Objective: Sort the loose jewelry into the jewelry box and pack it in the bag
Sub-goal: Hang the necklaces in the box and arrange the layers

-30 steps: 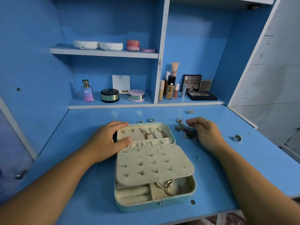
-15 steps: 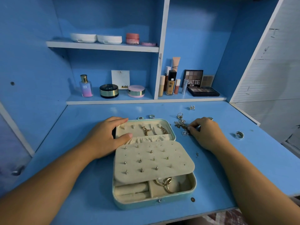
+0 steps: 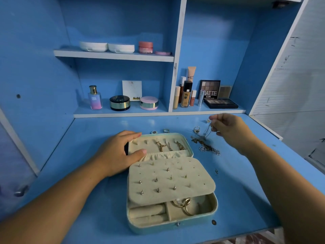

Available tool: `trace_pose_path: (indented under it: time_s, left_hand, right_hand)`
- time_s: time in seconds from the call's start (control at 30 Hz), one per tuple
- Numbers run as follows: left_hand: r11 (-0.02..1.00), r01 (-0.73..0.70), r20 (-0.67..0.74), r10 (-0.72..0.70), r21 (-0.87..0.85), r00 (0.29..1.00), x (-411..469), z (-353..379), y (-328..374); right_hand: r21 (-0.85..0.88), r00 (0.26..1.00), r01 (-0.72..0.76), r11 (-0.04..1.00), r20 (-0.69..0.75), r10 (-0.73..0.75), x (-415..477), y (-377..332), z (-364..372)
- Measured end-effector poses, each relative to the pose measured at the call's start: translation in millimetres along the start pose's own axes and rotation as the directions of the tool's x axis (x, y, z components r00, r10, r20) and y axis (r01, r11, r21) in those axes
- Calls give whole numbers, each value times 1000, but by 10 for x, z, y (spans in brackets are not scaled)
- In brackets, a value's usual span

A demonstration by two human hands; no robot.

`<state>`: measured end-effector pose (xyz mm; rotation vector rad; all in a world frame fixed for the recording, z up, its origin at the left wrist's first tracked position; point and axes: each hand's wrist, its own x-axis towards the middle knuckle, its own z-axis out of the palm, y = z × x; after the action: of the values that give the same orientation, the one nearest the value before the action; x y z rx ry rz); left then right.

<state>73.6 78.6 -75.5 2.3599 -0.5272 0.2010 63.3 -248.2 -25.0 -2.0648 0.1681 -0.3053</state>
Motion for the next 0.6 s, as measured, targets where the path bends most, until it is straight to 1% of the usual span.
trace_pose_path:
  time_s: [0.07, 0.17, 0.3, 0.37, 0.47, 0.53, 0.6]
  left_hand:
    - [1000, 0, 6, 0, -1, 1000, -3, -2, -1]
    - [1000, -2, 12, 2, -3, 1000, -10, -5, 4]
    - [1000, -5, 3, 5, -16, 1000, -9, -2, -1]
    - [1000, -6, 1, 6, -23, 1000, -4, 0, -9]
    - [998, -12, 15, 13, -63, 1000, -1, -1, -16]
    - [995, -18, 4, 18, -96, 1000, -3, -4, -8]
    - [990, -26, -45, 20, -138, 999, -1, -8, 10]
  right_hand:
    - [-13, 998, 68, 998, 4, -68, 64, -183, -29]
    - [8, 982, 187, 982, -38, -187, 146, -460, -43]
    - [165, 950, 304, 938, -131, -285, 197, -712, -1]
    - [258, 938, 343, 903, -142, -315, 149, -841, 60]
    - [398, 928, 365, 842, -88, -361, 36, -993, 201]
    - [492, 927, 326, 807, 1, -375, -27, -1031, 323]
    - [545, 914, 278, 791, 103, -392, -85, -1016, 460]
